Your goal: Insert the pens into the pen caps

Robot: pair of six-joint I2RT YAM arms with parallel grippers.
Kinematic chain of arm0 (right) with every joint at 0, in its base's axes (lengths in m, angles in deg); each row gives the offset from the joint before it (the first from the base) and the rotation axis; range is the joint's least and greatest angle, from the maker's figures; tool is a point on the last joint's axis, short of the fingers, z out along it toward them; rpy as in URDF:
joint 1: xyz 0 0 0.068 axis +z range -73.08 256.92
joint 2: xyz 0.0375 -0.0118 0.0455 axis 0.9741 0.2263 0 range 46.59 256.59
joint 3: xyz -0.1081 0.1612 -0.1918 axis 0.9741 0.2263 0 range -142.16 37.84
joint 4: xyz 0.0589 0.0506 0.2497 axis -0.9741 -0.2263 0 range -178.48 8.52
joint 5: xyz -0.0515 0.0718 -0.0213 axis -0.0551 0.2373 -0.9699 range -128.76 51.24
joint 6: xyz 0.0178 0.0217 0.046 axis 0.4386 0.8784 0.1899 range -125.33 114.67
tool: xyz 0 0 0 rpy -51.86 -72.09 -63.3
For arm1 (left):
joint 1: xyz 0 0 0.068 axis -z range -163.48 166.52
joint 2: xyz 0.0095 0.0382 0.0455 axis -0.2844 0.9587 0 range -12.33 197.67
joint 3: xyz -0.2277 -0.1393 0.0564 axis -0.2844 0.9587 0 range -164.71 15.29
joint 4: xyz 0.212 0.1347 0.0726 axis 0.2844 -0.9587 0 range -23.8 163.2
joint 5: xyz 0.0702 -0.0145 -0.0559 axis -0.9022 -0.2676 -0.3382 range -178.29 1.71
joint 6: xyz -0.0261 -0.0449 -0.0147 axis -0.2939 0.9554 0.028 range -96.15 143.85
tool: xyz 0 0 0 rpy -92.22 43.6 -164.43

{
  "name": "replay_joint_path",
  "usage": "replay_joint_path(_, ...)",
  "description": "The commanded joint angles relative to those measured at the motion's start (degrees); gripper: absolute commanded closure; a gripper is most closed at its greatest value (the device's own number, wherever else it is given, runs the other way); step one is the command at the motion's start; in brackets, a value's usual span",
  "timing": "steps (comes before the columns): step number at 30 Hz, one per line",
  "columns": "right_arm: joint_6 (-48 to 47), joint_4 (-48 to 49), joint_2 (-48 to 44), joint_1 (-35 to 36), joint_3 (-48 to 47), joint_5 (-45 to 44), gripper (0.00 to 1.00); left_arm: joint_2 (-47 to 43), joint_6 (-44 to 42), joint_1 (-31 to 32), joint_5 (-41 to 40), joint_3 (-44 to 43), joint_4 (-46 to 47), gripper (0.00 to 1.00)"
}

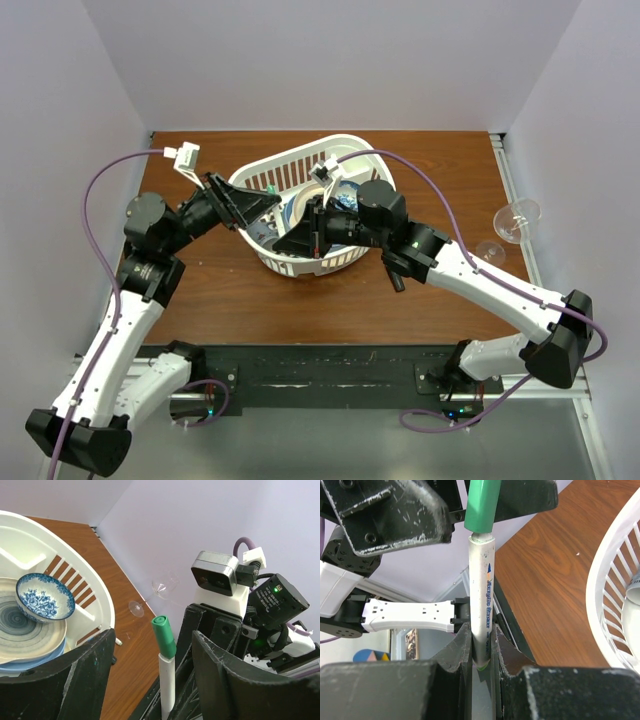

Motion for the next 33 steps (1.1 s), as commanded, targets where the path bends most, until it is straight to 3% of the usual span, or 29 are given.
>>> replay_joint_path(1, -0.32, 1.18, -0.6, 0.2, -0.05, 1.96, 1.0, 0.14, 0.42, 0.12, -0.14, -3.56, 2.27, 0.33)
replay_joint_path(7, -0.32, 1.18, -0.95, 0.55, 0.74, 1.52, 1.0, 0.31, -0.11, 0.12, -0.4, -4.8, 1.3, 0.35)
replay_joint_path(18, -0.24, 0.92, -0.6, 0.91, -0.76, 1.61, 1.0, 0.49, 0.94, 0.12, 1.0, -3.39, 3.58, 0.52)
replay_joint_path(21, -0.24, 1.01, -0.25, 0.91, -1.28, 1.43, 1.0, 0.75, 1.99, 0.2, 2.94, -2.6, 5.6, 0.71)
replay_joint_path(23, -0.32, 1.01, 0.01, 0.91, -2.07, 1.08, 1.0, 0.93, 2.43, 0.12, 4.42, -1.99, 6.13, 0.91)
replay_joint_path(25, -0.76, 0.48, 0.36, 0.91, -3.65, 0.21, 1.0, 0.4, 3.58, 0.12, 5.22, -1.28, 6.66, 1.0)
replay_joint_path(33, -5.15, -1.54, 1.77, 0.82, -11.29, -6.74, 1.0, -3.81, 10.96, 0.12, 7.43, 5.83, 6.58, 1.0)
